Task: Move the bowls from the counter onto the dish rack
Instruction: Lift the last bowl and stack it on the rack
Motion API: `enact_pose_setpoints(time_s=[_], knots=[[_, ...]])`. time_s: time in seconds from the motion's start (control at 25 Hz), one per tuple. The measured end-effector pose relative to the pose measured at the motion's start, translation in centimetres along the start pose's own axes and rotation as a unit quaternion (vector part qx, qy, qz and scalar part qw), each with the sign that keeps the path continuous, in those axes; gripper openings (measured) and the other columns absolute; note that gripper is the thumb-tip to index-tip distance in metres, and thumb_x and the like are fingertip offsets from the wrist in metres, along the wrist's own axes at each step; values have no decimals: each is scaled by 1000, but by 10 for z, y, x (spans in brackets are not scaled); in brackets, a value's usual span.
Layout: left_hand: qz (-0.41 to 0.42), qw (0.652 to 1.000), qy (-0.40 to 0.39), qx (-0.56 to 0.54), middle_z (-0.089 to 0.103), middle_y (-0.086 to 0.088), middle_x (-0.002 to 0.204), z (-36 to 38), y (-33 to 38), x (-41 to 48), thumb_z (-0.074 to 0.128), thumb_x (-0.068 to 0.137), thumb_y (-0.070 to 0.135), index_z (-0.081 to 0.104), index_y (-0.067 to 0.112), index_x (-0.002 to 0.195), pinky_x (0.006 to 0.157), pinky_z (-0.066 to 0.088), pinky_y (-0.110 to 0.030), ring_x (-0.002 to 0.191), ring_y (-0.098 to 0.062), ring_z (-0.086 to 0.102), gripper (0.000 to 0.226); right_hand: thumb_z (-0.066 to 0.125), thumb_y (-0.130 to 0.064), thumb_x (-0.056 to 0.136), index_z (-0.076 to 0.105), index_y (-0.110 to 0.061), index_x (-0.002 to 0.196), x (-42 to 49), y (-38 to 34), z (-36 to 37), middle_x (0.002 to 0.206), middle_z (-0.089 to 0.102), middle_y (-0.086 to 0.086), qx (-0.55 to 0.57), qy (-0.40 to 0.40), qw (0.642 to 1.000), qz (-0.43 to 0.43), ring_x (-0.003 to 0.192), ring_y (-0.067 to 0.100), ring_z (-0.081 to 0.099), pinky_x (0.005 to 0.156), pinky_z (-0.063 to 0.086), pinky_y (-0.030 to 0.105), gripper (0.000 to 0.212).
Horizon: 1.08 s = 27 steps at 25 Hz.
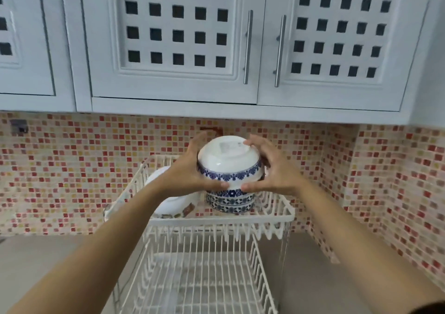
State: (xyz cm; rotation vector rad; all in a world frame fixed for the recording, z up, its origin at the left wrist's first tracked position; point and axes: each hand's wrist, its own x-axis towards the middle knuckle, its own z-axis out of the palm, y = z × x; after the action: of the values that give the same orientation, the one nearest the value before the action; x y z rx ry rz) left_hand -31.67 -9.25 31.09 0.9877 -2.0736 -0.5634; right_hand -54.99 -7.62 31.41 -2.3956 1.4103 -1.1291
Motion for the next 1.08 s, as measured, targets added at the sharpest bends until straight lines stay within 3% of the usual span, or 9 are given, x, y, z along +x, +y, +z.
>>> enact_pose_setpoints(time_s=[0.16,0.24,0.32,0.4,0.48,0.6,0.72,1.08], knots=[[-11,994,-24,109,31,0,151,34,-16,18,89,56,39,0,28,150,109,35,-32,135,-21,37,129,86,-56,45,5,-36,149,2,36,4,159,10,-10,-87,-70,993,29,145,11,12,119,16,45,133],[-23,988,-28,153,15,0,159,50,-22,24,88,52,46,-3,27,151,116,28,-44,144,-25,22,135,87,-55,45,-2,-31,150,2,49,13,160,5,-9,-103,-90,990,37,146,13,8,120,11,41,139],[-34,979,-29,197,10,-6,158,63,-25,27,87,52,48,-9,23,151,117,23,-48,145,-29,15,141,86,-58,43,-3,-26,151,3,59,23,159,4,-7,-125,-95,987,39,146,14,8,119,14,43,143],[-47,971,-24,233,12,-11,155,73,-26,26,87,56,42,-11,15,152,116,19,-45,143,-31,15,139,84,-63,41,-1,-22,150,4,64,32,157,8,-3,-159,-89,983,28,145,18,13,117,24,49,144],[-47,969,-17,244,13,-11,154,80,-29,24,85,57,41,-9,11,151,116,17,-45,142,-30,14,137,83,-60,47,-3,-17,151,3,64,36,159,3,1,-184,-97,978,24,147,21,10,118,23,46,141],[-45,972,-21,229,13,-8,155,82,-36,23,84,56,45,-7,11,151,119,16,-49,145,-30,9,136,84,-54,54,-6,-14,151,0,62,38,160,-2,3,-196,-107,975,21,147,22,9,115,24,41,138],[-50,974,-21,220,22,-7,149,83,-40,25,81,53,51,-2,18,150,116,24,-47,141,-27,18,133,82,-55,56,-9,-16,151,-1,62,38,160,-8,2,-198,-119,972,30,148,23,9,114,27,42,137],[-74,973,-51,214,9,-11,153,83,-46,27,83,60,40,-13,26,151,117,25,-48,145,-34,13,133,80,-54,61,-19,-15,149,-1,64,39,159,-20,-2,-194,-124,972,39,148,16,-8,117,16,35,138]])
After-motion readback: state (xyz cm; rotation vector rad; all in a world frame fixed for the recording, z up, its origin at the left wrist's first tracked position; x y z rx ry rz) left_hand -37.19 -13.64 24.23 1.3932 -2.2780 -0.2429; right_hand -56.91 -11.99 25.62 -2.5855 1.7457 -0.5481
